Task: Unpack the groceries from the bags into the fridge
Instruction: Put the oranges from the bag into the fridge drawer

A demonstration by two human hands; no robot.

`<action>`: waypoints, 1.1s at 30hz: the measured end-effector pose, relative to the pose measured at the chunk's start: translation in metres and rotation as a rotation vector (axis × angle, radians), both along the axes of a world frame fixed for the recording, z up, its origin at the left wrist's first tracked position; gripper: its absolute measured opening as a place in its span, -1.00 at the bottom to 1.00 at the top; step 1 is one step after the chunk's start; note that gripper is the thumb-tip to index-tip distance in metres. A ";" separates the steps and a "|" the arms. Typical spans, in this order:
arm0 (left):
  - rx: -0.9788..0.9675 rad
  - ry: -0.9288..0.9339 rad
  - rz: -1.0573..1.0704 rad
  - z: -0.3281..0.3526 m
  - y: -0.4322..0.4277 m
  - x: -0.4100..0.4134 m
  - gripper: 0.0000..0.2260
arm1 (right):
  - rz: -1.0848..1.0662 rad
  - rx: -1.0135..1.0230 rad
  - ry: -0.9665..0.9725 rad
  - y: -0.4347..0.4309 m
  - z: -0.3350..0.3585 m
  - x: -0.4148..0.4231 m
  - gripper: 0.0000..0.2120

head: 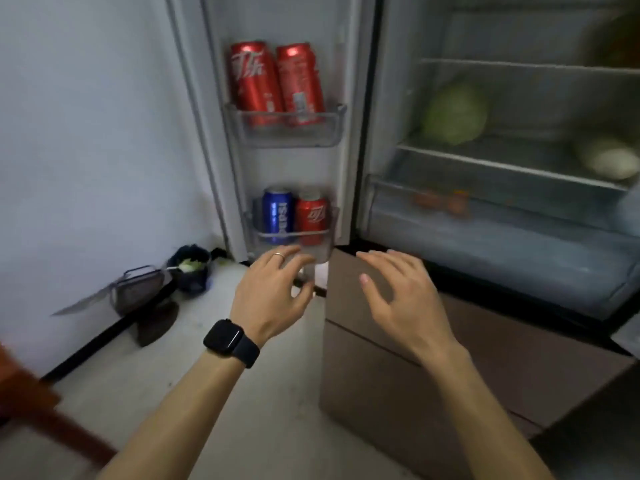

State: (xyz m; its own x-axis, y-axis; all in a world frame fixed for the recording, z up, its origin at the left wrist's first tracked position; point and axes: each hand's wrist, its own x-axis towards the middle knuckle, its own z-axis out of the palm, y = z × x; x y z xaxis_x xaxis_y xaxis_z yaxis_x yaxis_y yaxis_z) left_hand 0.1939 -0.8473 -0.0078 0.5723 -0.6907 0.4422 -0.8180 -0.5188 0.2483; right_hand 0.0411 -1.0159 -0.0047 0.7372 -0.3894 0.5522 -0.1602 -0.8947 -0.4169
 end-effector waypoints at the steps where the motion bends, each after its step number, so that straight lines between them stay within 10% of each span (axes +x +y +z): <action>1: 0.023 0.031 0.056 -0.013 0.030 0.004 -0.65 | 0.042 0.022 0.038 0.023 -0.010 0.010 -0.64; 19: 0.070 0.377 0.843 -0.107 0.602 0.063 -0.65 | 0.684 0.011 0.417 0.515 -0.092 0.218 -0.63; 33: 0.071 0.396 0.947 -0.118 0.786 0.150 -0.63 | 0.894 -0.098 0.571 0.713 -0.122 0.340 -0.59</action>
State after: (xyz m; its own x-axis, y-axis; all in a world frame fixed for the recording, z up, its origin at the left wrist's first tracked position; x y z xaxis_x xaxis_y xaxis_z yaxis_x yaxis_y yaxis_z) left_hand 0.3434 -0.0611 -0.1263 0.9915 0.1027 0.0795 0.0681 -0.9324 0.3548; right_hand 0.3808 -0.3032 -0.1263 0.8930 0.4487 0.0335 0.4222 -0.8098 -0.4074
